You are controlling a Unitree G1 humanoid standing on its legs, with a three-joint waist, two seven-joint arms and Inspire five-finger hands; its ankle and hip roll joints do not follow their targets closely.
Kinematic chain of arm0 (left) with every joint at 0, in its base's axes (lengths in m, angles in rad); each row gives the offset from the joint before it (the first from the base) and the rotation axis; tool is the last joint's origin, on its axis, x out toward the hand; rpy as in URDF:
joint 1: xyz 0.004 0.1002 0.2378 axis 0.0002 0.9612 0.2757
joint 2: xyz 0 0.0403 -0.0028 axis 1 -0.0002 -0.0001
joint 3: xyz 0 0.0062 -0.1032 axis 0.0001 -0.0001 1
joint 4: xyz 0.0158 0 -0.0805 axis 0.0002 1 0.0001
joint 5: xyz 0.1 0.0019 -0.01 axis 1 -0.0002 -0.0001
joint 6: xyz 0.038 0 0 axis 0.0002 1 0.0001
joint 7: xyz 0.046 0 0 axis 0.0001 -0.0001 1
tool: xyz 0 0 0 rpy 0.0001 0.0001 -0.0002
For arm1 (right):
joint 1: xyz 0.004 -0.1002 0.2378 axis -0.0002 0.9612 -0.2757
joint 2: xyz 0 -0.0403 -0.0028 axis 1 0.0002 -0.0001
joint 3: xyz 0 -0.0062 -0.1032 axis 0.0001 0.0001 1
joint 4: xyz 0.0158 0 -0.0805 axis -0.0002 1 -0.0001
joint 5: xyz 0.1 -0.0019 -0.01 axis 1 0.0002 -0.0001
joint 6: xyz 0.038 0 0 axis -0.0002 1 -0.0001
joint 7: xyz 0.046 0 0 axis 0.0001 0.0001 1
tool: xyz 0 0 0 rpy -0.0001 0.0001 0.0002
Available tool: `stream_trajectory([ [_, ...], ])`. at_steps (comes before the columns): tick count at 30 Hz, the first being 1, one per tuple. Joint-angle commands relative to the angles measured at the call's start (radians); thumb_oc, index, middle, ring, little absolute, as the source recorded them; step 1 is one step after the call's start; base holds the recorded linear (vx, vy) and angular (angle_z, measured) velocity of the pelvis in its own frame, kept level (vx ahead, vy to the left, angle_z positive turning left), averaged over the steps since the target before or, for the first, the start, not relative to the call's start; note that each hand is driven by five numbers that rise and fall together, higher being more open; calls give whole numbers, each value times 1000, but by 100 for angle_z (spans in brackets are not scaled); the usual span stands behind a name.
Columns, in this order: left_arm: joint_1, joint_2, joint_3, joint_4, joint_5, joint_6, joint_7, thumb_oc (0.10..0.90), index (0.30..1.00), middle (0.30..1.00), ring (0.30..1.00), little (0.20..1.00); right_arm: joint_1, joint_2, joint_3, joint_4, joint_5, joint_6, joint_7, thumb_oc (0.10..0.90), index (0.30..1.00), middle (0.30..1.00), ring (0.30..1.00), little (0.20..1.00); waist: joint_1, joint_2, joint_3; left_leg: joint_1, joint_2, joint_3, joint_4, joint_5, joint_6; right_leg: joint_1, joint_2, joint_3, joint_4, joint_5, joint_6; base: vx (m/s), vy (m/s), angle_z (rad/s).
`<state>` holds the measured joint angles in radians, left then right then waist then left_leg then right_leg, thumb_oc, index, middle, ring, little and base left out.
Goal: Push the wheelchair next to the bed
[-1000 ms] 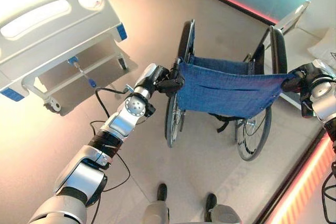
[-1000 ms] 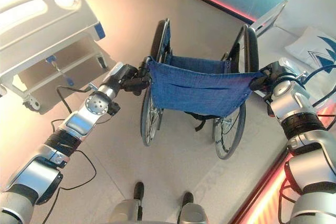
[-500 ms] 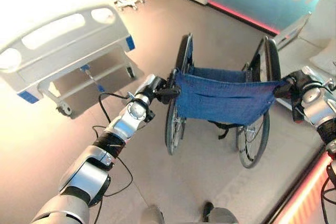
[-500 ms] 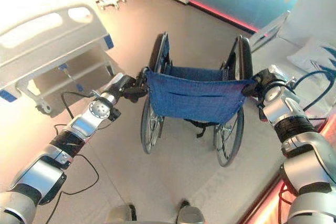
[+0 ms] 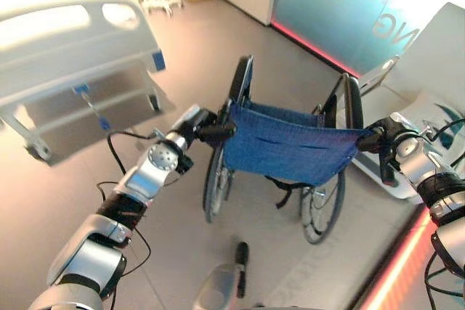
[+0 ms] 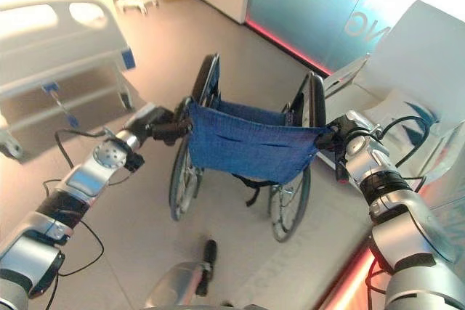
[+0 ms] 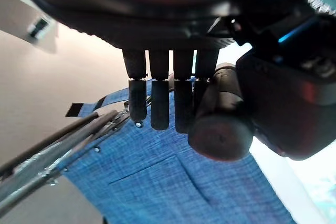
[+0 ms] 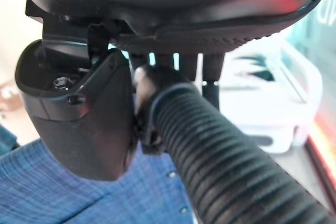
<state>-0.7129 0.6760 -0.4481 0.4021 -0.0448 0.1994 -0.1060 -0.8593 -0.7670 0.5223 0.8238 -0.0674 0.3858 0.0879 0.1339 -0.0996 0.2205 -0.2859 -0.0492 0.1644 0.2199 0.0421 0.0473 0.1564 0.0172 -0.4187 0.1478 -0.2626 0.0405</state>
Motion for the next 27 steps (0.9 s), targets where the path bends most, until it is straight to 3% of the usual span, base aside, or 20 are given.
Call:
stream_trajectory([
  [1,63,10,-77,73,122,25,19,400,300,300,300,300,-189,20,110,-125,-85,-209,29,400,300,300,300,300,115,21,96,25,-25,-51,-45,-16,9,37,-65,178,117,190,81,171,65,4],
  [5,74,-1,-90,57,137,10,26,400,300,300,300,300,-157,-8,108,-134,-92,-226,-3,400,300,300,300,300,96,17,75,17,-49,-83,-45,-27,33,-3,-45,281,256,273,104,185,51,8],
  [8,93,-13,-94,57,144,3,39,400,300,300,300,300,-138,-14,101,-153,-86,-224,-12,400,300,300,300,300,68,35,79,61,-43,-139,-29,-56,31,-131,-113,278,288,323,109,279,-55,8],
  [9,101,-24,-94,63,147,-2,53,400,300,300,300,300,-151,-8,109,-151,-84,-226,-18,400,300,300,300,300,47,60,103,104,-20,-169,-19,-75,26,-232,-147,279,275,313,99,237,-156,-45],
  [10,100,-24,-96,65,150,-4,57,400,300,300,300,300,-159,-2,111,-145,-83,-226,-20,400,300,300,300,300,36,68,122,120,-13,-189,-8,-89,26,-290,-174,282,267,324,95,312,-284,-34],
  [12,81,-20,-106,76,153,-9,59,400,300,300,300,300,-186,15,125,-139,-70,-215,-35,400,300,300,300,300,9,62,173,138,-16,-223,40,-145,29,-405,-234,306,199,401,101,284,-372,-38],
  [14,50,-17,-120,87,147,-16,42,400,300,300,300,300,-206,21,130,-133,-69,-188,-34,400,300,300,300,300,-16,39,193,156,-32,-258,67,-195,23,-457,-288,321,-18,445,124,364,-419,26],
  [17,39,-23,-128,89,157,-18,26,400,300,300,300,300,-220,18,126,-137,-62,-152,-21,400,300,300,300,300,-33,43,189,195,-17,-288,45,-211,10,-440,-270,333,-138,453,140,337,-358,110],
  [18,44,-30,-130,84,171,-24,30,400,300,300,300,300,-229,16,132,-164,-36,-95,-26,400,300,300,300,300,-33,30,176,185,-12,-299,51,-217,1,-422,-262,339,-100,439,137,195,-334,52],
  [21,60,-41,-132,74,163,-1,46,400,300,300,300,300,-233,20,136,-163,-22,-72,-7,400,300,300,300,300,-26,15,147,173,15,-291,60,-209,-17,-377,-249,316,-41,407,136,265,-353,86],
  [24,78,-63,-124,54,149,39,56,400,300,300,300,300,-235,9,137,-167,-28,-75,18,400,300,300,300,300,-37,20,127,222,77,-275,26,-190,-46,-357,-235,282,-6,370,133,256,-204,62],
  [27,59,-104,-136,78,121,62,81,400,300,300,300,300,-251,-5,142,-165,-40,-78,21,400,300,300,300,300,-69,41,118,264,139,-256,-18,-159,-79,-364,-216,261,37,324,108,235,-191,46],
])
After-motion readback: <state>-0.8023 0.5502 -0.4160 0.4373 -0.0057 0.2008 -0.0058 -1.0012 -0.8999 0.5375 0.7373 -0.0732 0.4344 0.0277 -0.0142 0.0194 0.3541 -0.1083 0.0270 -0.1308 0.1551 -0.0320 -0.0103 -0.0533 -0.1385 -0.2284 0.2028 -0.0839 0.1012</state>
